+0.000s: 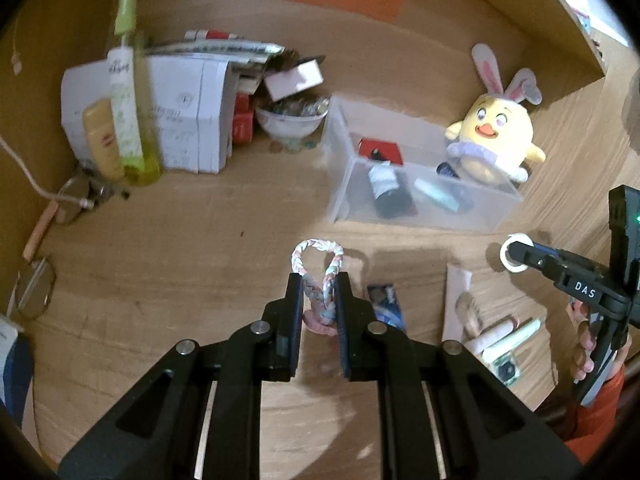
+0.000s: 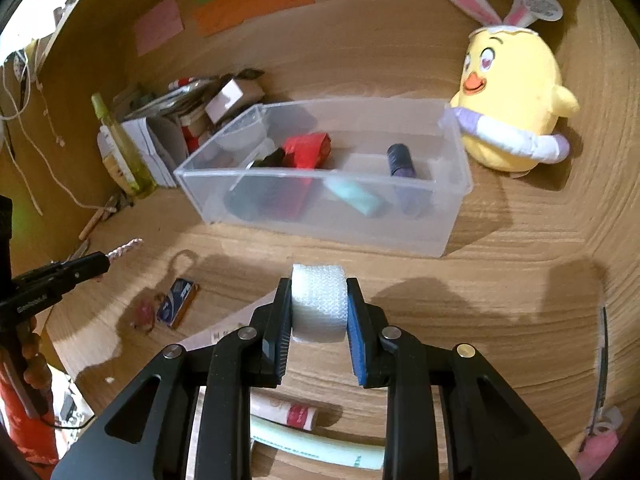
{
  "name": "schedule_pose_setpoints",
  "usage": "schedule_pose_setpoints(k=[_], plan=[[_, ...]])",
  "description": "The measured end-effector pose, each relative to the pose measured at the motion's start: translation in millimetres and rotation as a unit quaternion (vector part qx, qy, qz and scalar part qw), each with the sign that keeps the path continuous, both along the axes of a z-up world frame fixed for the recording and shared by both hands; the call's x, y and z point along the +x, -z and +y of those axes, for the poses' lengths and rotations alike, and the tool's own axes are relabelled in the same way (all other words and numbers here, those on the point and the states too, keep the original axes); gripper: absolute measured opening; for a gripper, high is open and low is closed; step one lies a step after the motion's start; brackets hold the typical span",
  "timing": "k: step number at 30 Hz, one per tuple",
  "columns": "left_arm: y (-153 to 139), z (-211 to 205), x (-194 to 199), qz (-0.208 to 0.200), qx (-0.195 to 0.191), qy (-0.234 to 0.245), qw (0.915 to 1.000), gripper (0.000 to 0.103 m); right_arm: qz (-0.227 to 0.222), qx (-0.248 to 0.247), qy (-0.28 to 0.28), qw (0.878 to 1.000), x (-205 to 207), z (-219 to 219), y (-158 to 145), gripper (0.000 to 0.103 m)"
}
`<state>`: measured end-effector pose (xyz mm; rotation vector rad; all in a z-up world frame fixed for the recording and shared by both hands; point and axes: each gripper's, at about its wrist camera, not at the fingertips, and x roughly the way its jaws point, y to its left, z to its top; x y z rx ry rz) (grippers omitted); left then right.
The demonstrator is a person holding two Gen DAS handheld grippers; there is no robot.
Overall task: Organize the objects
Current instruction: 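Grasp braided rope bracelet with left gripper while right grasps white tape roll, lift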
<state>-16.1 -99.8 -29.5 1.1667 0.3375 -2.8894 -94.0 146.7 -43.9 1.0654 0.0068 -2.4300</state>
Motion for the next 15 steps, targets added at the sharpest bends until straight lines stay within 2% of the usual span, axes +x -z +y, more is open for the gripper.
schedule_pose_setpoints(k=[15], plan=[[-35,25,-29,0.055,-0.007,0.024,0.9982,0.014,0.049,-0.023,0.013,0.998,-9,7,-33,0.023]])
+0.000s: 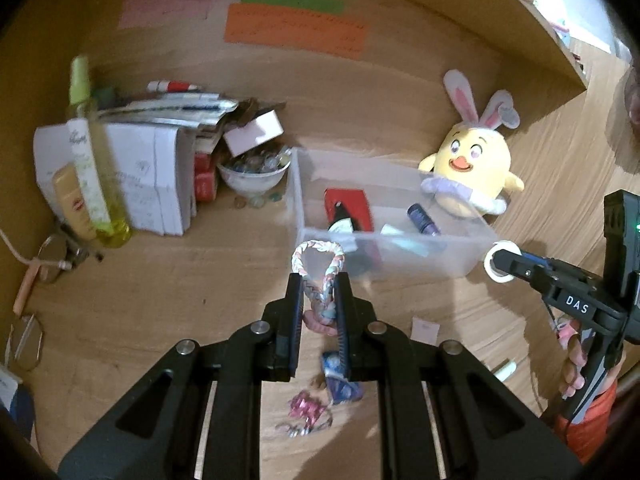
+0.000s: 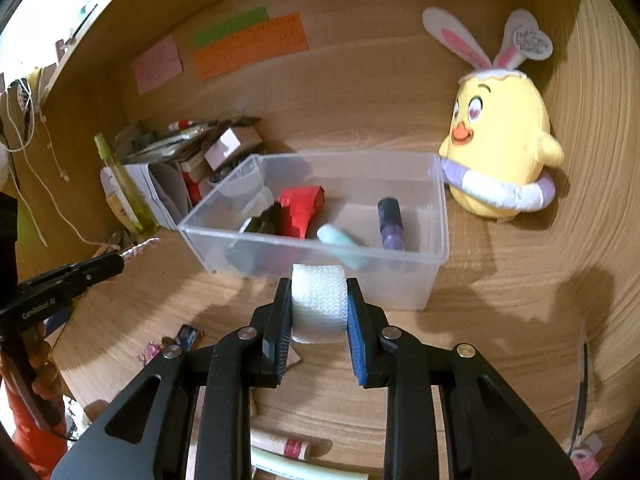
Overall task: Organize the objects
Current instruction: 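Grasp braided rope bracelet with left gripper while right grasps white tape roll, lift, then carry rope bracelet and white tape roll over the clear plastic bin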
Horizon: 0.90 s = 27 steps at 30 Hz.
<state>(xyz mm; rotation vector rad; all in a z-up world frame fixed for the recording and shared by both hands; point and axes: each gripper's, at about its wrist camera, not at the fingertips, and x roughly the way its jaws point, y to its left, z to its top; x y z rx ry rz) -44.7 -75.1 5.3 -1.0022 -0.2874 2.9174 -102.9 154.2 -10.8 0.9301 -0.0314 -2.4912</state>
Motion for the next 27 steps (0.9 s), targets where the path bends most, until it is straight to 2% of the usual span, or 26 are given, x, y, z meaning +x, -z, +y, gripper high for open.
schedule_pose_setpoints(k=[21,27], plan=[[-38,21,-53,0.041,-0.011,0.019,0.9989,0.015,0.053,-0.006,-0.001,0.999,-35,-11,-39,0.023],[-37,18,-69,0.035,-0.015,0.010,0.9992,0.015,0.063,0.005,0.011,0.998,-50,-9,-46,0.023]])
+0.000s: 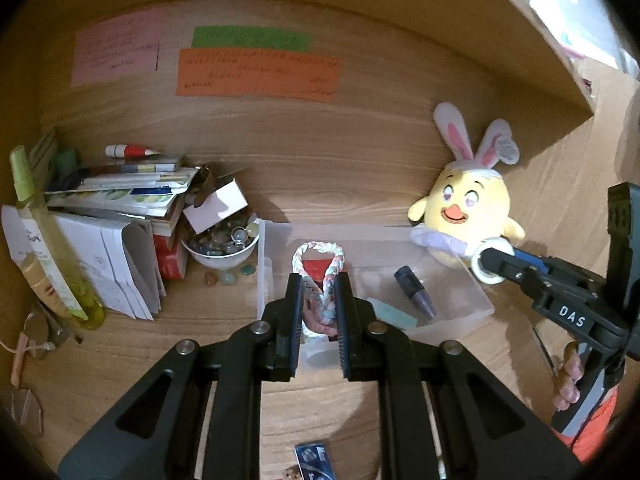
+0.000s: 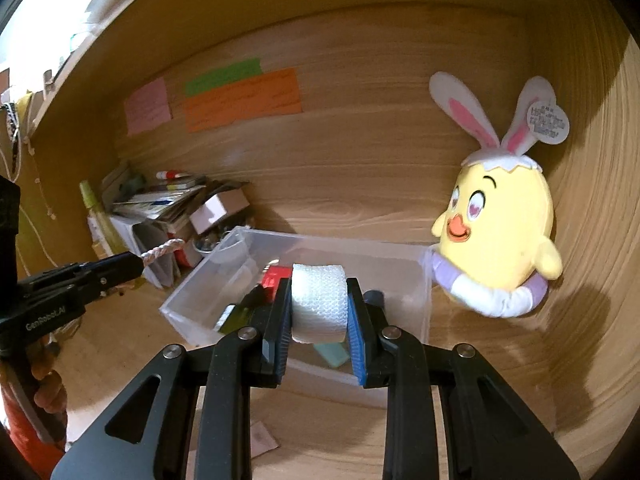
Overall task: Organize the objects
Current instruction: 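Carry rope bracelet and white tape roll over the clear plastic bin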
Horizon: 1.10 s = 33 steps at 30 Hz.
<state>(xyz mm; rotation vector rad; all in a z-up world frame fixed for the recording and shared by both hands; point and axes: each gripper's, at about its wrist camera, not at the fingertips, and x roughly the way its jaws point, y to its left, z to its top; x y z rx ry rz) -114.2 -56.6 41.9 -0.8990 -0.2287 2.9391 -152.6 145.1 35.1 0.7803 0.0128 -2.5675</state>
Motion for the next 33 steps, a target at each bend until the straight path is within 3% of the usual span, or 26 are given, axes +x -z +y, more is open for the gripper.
schedule_pose_setpoints(k=[16,33], plan=[[42,-7,-51,-0.075,0.010,0.010,0.9971,0.015,-0.066,0.016,0.006,0.998,-47,-7,43,0.023],[63,-3,-70,-0.104,0.021,0.027,0.9940,0.015,-0.094,0.053,0.013,0.994,-64,-15,72,0.023]])
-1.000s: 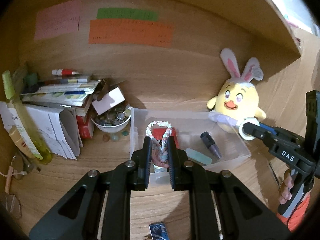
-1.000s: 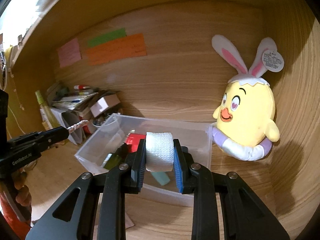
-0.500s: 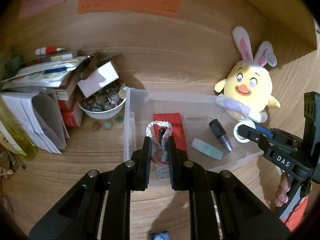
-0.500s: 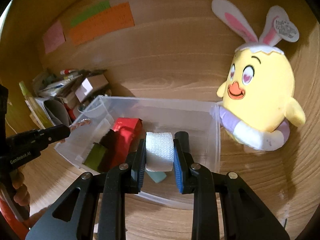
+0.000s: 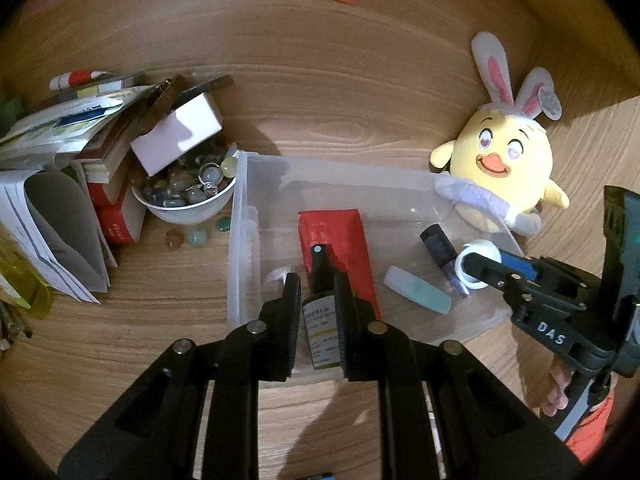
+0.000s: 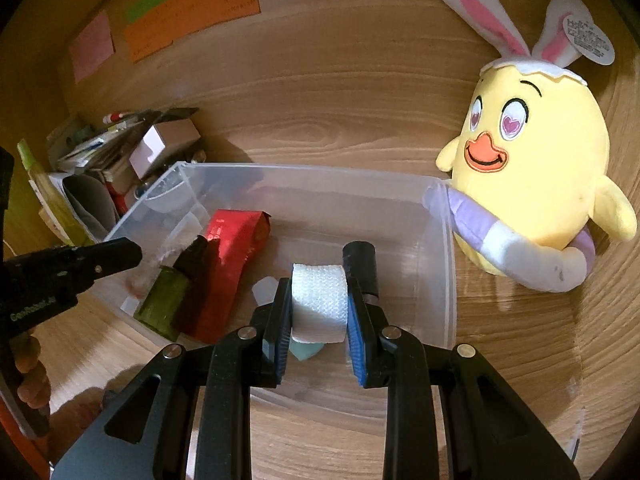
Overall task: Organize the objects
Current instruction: 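Carry rope bracelet and white tape roll over the clear plastic bin, then open left gripper to drop bracelet while right gripper drops tape roll into bin, then withdraw both tools from the bin toward the pink clip and eraser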
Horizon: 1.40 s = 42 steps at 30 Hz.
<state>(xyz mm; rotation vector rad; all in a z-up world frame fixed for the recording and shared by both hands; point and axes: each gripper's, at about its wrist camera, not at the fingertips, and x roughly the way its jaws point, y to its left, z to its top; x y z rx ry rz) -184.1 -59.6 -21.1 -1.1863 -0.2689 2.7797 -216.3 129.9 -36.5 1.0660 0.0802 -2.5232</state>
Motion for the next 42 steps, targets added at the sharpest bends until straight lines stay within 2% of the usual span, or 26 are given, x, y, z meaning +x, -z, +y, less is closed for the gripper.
schedule_pose_setpoints(k=[3,5,8,10,14,17,19,22,24,26,31,42], plan=[[-4,1,2,0.005,-0.003,0.001,1.0000,0.015,0.002,0.010,0.000,1.000,0,-3,1,0.023],[-6,1,4,0.007,0.000,0.003,1.0000,0.016,0.000,0.015,-0.005,1.000,1,-6,2,0.031],[-12,0,9,0.013,0.002,0.002,0.9999,0.028,0.006,0.017,-0.006,1.000,3,-7,0,0.039],[-16,-1,13,0.015,0.003,0.001,0.9999,0.040,0.011,0.015,-0.006,1.000,6,-5,-4,0.043],[-25,-2,22,0.026,0.003,0.001,0.9997,0.052,0.019,-0.006,-0.002,1.000,11,1,-14,0.059],[-32,0,31,0.037,-0.005,-0.002,0.9993,0.060,0.030,-0.011,-0.004,0.999,18,2,-22,0.064],[-36,1,38,0.044,-0.012,-0.003,0.9989,0.072,0.038,-0.012,-0.005,0.999,24,2,-29,0.066],[-42,1,48,0.057,-0.018,-0.004,0.9982,0.085,0.047,-0.013,-0.009,0.999,33,0,-35,0.068],[-45,1,55,0.063,-0.022,-0.009,0.9977,0.090,0.051,-0.012,-0.018,0.998,42,-2,-38,0.071],[-46,1,60,0.068,-0.030,-0.013,0.9972,0.092,0.056,-0.009,-0.025,0.998,50,-3,-40,0.075],[-46,2,73,0.068,-0.054,-0.015,0.9961,0.092,0.079,0.013,-0.042,0.996,73,-10,-42,0.077],[-30,-13,99,0.041,-0.048,-0.022,0.9978,0.092,0.064,-0.006,-0.056,0.996,99,-5,-35,0.077]])
